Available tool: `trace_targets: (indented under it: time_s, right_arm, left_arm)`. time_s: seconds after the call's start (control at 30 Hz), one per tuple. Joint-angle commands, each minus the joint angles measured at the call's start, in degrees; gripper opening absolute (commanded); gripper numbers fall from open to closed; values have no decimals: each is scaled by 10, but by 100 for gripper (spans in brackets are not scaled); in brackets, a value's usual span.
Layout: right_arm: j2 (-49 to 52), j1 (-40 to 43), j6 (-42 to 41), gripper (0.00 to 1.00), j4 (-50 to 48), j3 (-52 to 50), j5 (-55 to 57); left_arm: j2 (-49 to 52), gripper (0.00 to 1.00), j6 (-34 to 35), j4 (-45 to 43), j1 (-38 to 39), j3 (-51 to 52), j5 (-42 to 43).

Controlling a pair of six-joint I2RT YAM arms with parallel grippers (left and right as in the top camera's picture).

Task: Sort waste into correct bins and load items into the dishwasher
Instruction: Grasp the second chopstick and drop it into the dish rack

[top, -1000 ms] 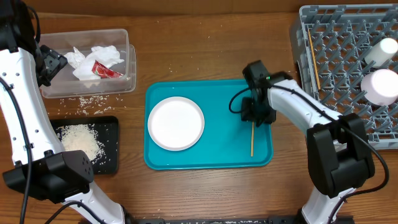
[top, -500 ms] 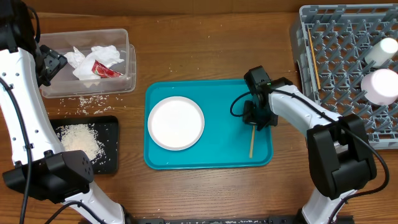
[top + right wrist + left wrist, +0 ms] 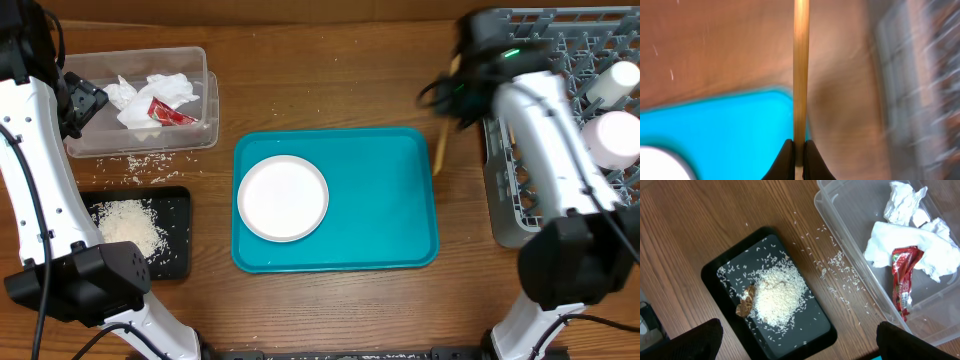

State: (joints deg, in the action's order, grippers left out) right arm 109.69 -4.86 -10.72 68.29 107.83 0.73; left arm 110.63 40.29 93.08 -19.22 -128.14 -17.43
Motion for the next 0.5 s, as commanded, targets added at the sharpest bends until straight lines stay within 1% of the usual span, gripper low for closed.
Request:
trace_targets:
  time_s: [0.0, 0.2, 0.33, 0.37, 0.4, 0.47]
  right_arm:
    - [-5, 56, 172, 4, -14, 56, -8]
    - [9, 133, 263, 4, -66, 44, -8]
    - [28, 159, 286, 4, -74, 18, -8]
    - [34, 163, 286, 6, -77, 11, -8]
    - [43, 168, 288, 11, -78, 2, -8]
    - [52, 171, 287, 14, -77, -7, -8]
  left_arm:
    - [-3, 100, -5, -1, -2, -5, -10]
    - [-3, 100, -5, -1, -2, -5, -10]
    - [-3, 100, -5, -1, -2, -5, -10]
    - [-3, 100, -5, -1, -2, -5, -10]
    - [-3, 100, -5, -1, -2, -5, -10]
    - [-3, 100, -5, -1, -2, -5, -10]
